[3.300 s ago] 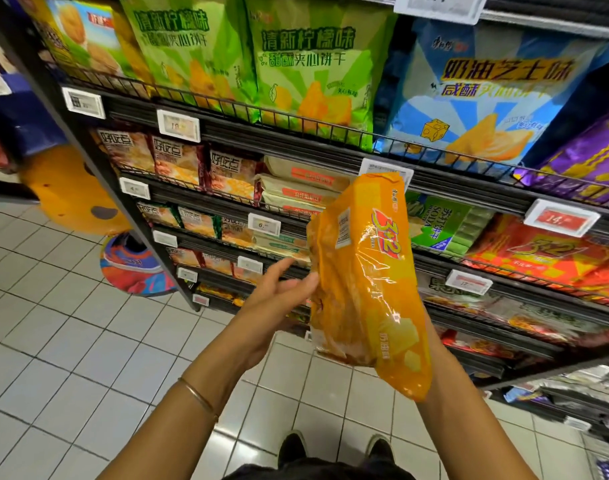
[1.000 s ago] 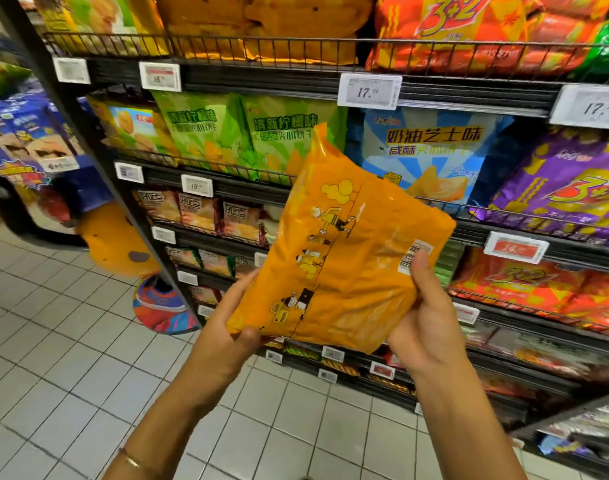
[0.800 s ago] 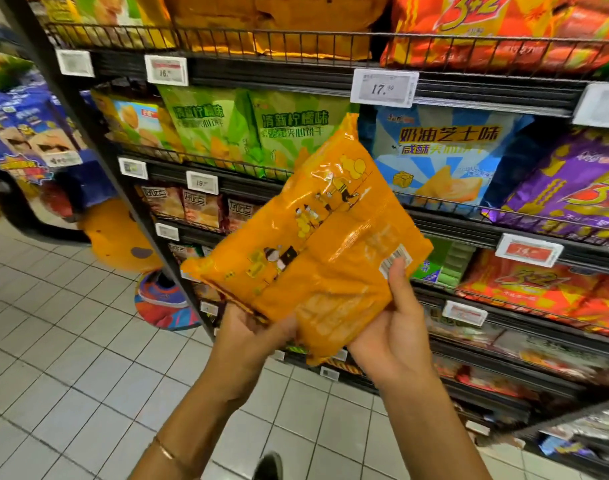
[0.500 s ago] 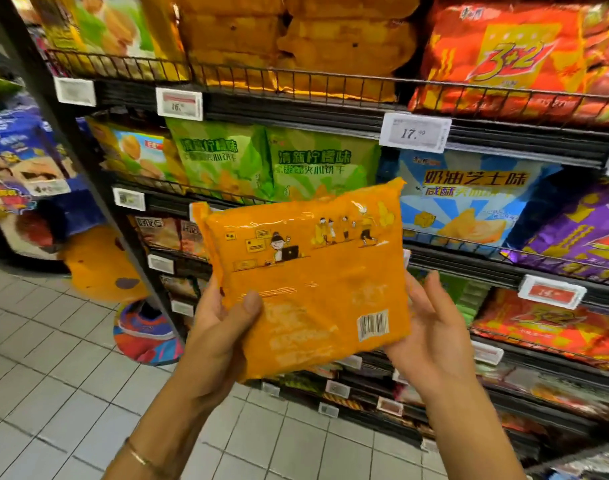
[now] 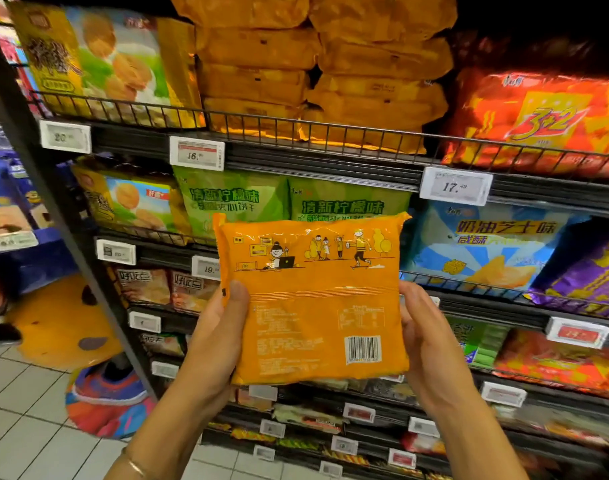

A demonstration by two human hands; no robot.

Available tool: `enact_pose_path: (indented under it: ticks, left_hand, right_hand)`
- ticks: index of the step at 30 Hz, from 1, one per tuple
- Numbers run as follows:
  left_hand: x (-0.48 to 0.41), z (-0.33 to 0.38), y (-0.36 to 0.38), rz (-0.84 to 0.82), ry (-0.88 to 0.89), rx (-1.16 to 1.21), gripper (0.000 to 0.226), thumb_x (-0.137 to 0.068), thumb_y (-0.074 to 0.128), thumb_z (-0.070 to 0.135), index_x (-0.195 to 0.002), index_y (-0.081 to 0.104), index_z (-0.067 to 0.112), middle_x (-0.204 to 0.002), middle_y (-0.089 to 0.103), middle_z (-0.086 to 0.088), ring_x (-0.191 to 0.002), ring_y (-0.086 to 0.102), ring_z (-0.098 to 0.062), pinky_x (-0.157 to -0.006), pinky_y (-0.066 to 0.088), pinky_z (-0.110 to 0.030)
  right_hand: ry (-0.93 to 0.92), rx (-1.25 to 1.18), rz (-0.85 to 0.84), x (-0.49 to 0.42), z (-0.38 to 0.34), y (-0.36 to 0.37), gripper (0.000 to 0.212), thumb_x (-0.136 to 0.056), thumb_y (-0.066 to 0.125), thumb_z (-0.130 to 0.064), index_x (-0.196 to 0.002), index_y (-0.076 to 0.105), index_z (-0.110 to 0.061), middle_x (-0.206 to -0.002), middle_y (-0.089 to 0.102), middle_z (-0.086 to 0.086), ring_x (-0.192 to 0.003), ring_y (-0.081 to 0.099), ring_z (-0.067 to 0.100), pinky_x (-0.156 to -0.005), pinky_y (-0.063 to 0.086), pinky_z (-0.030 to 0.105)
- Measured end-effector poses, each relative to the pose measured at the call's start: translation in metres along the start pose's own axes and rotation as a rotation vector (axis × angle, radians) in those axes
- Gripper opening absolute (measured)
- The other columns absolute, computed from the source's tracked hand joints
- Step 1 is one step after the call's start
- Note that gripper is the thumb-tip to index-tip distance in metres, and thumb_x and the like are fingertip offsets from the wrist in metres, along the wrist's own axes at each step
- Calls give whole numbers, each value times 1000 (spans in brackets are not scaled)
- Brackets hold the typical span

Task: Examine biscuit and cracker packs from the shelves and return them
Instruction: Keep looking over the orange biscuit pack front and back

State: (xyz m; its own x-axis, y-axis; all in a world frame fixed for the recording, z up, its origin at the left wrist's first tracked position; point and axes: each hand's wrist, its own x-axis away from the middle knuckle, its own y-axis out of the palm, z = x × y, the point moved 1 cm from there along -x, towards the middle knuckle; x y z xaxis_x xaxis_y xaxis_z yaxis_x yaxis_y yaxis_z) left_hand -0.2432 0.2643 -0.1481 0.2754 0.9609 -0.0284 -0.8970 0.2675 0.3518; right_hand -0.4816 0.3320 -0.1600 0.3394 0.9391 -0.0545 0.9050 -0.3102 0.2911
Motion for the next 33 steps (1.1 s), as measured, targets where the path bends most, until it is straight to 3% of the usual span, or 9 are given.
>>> enact_pose_path:
  ticks: [5, 10, 14, 16, 21, 24, 28, 31, 33]
  left_hand:
    - [-20, 9, -12, -102, -86, 5, 51, -86, 70, 64, -128, 69, 35, -126, 76, -6, -110, 75, -27, -76, 64, -35]
    - [-36, 26, -24, -271, 14, -52, 76, -75, 87, 49, -143, 57, 35, -137, 69, -5, -119, 71, -29, -86, 63, -37]
    - [-36, 33, -18, 173, 403, -657, 77, -82, 70, 67, -150, 42, 44, -151, 42, 9, -134, 52, -13, -108, 49, -40]
    - [-25, 34, -9, 207, 582, -726, 68, -86, 66, 70, -147, 43, 51, -145, 38, 17, -132, 50, -8, -105, 50, -44]
    - [0, 21, 10, -260, 436, -389, 106, -73, 76, 80, -160, 26, 44, -157, 45, 16, -142, 50, -13, -104, 49, -43]
    - [-2, 23, 0, -201, 252, -124, 103, -58, 89, 75, -139, 50, 25, -119, 76, 10, -113, 72, -15, -86, 58, -29]
    - [-13, 23, -24, -129, 118, 184, 90, -48, 103, 49, -128, 71, 27, -122, 76, -11, -111, 74, -32, -82, 62, -36]
    - [-17, 23, -41, -136, 27, 311, 90, -36, 107, 41, -119, 77, 24, -126, 74, -18, -111, 73, -40, -84, 64, -50]
    - [-18, 26, -51, -165, -32, 423, 88, -30, 108, 39, -112, 82, 22, -125, 74, -19, -107, 74, -41, -88, 62, -57]
  right_hand:
    - [82, 77, -52, -4, 1, 15, 69, -71, 84, -52, -131, 63, -25, -120, 76, 8, -106, 75, 32, -77, 63, 37]
    - [34, -105, -13, -6, -5, 30, 57, -80, 75, -32, -134, 61, -20, -123, 75, 13, -105, 75, 34, -75, 64, 41]
    - [-202, -11, 101, -3, -27, 51, 49, -77, 82, -33, -122, 64, -28, -118, 77, 8, -101, 77, 33, -75, 64, 42]
    - [-359, 84, 163, 2, -33, 67, 53, -71, 87, -40, -118, 62, -35, -116, 77, 4, -99, 77, 29, -78, 64, 43]
    - [-650, 415, 31, 17, -38, 106, 44, -84, 71, -58, -122, 57, -42, -115, 70, -9, -102, 71, 13, -80, 56, 21]
    - [-626, 548, -172, 18, -36, 116, 56, -95, 49, -73, -128, 66, -31, -125, 70, -5, -114, 69, 19, -88, 55, 27]
    - [-520, 557, -277, 8, -32, 121, 33, -97, 57, -56, -122, 71, -39, -122, 74, -9, -116, 69, 17, -89, 56, 34]
    - [-509, 489, -176, -3, -24, 118, 24, -94, 67, -39, -117, 72, -38, -119, 75, -9, -114, 70, 15, -93, 57, 35]
    - [-522, 561, 13, -13, -19, 108, 35, -88, 69, -48, -122, 67, -38, -125, 69, -13, -119, 65, 8, -94, 55, 34]
